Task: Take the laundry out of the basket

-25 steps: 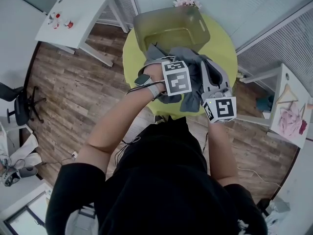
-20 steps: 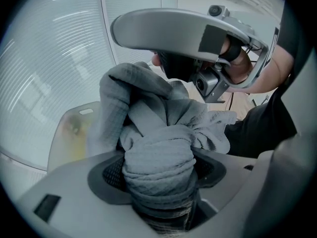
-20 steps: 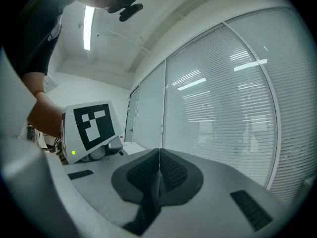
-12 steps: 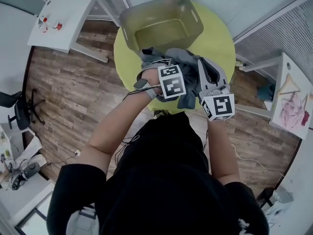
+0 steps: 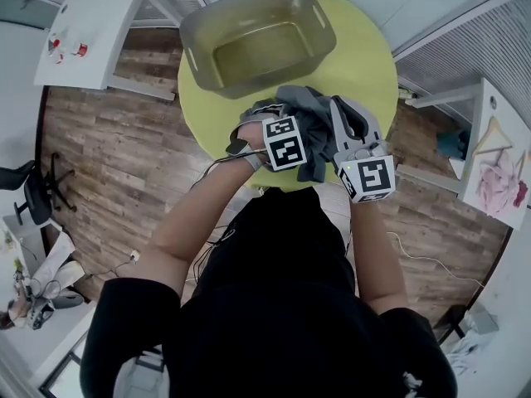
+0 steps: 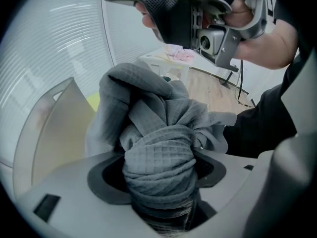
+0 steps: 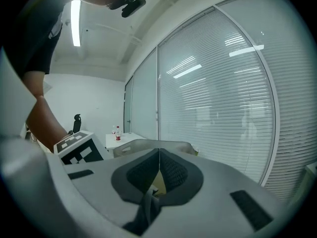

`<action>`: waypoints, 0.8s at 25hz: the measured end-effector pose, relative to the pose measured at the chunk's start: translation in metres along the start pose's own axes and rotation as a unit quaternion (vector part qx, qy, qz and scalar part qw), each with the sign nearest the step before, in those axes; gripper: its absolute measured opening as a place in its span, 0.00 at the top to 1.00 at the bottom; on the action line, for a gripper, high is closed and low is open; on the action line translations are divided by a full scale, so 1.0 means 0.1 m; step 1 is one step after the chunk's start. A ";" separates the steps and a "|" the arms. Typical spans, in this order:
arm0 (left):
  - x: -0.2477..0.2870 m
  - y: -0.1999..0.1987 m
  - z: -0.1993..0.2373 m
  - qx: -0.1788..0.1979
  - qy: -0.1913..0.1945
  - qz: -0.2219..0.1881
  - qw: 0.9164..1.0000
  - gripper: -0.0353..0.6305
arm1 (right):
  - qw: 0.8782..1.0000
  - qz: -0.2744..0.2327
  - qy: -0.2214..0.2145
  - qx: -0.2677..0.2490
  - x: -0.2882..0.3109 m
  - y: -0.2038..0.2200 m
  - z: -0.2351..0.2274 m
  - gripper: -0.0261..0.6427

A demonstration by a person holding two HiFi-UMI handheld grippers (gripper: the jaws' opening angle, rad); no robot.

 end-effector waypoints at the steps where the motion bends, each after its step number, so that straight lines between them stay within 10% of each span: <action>1: 0.05 0.02 0.01 0.000 0.002 0.003 1.000 0.44 | 1.000 0.004 -0.001 0.004 0.01 0.03 -0.01 0.93; 20: 0.88 0.15 0.25 -0.019 0.050 -0.001 0.999 0.44 | 0.997 0.052 0.003 0.055 0.27 0.91 -0.31 0.93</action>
Point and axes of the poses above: the fingertips, and each gripper's own axes: x forward along the fingers, z to its left, y out of its underside, the point moved 5 cm from there along -x, backward along the fingers, and after that the axes turned 10 degrees about -z, right-handed, at the moved point
